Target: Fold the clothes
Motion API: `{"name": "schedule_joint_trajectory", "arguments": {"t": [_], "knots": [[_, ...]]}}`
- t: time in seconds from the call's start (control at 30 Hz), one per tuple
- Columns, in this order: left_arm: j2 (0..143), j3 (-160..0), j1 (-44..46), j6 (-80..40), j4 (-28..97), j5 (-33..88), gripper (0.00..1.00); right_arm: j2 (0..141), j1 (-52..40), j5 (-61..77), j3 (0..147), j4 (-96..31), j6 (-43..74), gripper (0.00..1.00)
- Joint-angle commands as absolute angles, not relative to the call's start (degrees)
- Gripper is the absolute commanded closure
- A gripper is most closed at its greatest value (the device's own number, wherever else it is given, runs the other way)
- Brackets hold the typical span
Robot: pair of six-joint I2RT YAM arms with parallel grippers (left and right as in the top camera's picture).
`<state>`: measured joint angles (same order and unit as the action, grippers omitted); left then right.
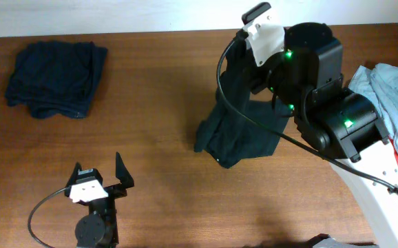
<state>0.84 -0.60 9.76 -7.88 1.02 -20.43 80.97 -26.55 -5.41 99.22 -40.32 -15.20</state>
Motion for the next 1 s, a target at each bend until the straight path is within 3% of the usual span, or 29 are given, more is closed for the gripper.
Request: {"name": "schedule_joint_trajectory", "arguments": {"t": [0.0,0.07,0.2,0.37,0.6,0.83,0.97], "knots": [[0.6,-0.5,9.9,-5.8,-2.5,-22.9,0.01,81.0,-26.9,-4.5,100.4,-41.0,-14.0,0.96],[0.6,-0.5,9.8,-5.5,-8.0,-23.0,0.01,80.9,-26.9,-4.5,100.4,-42.2,-12.8,0.96],[0.9,-0.5,9.8,2.2,-15.7,-6.0,0.01,80.9,-26.9,-4.5,100.5,-43.0,-11.5,0.96],[4.3,-3.7,9.9,2.2,-18.2,1.1,0.01,80.1,-27.0,-4.5,100.5,-39.9,-8.5,0.96],[23.1,-22.6,9.9,2.3,-12.8,5.1,0.01,75.9,-26.9,-4.5,100.6,-38.7,-7.4,0.96],[52.3,-51.5,9.9,4.6,4.0,19.9,0.01,74.6,-26.9,-4.5,100.6,-36.1,-7.4,0.96],[63.4,-61.6,9.9,4.6,9.4,20.9,0.01,74.6,-26.9,-4.4,100.6,-35.7,-7.4,0.96]]}}
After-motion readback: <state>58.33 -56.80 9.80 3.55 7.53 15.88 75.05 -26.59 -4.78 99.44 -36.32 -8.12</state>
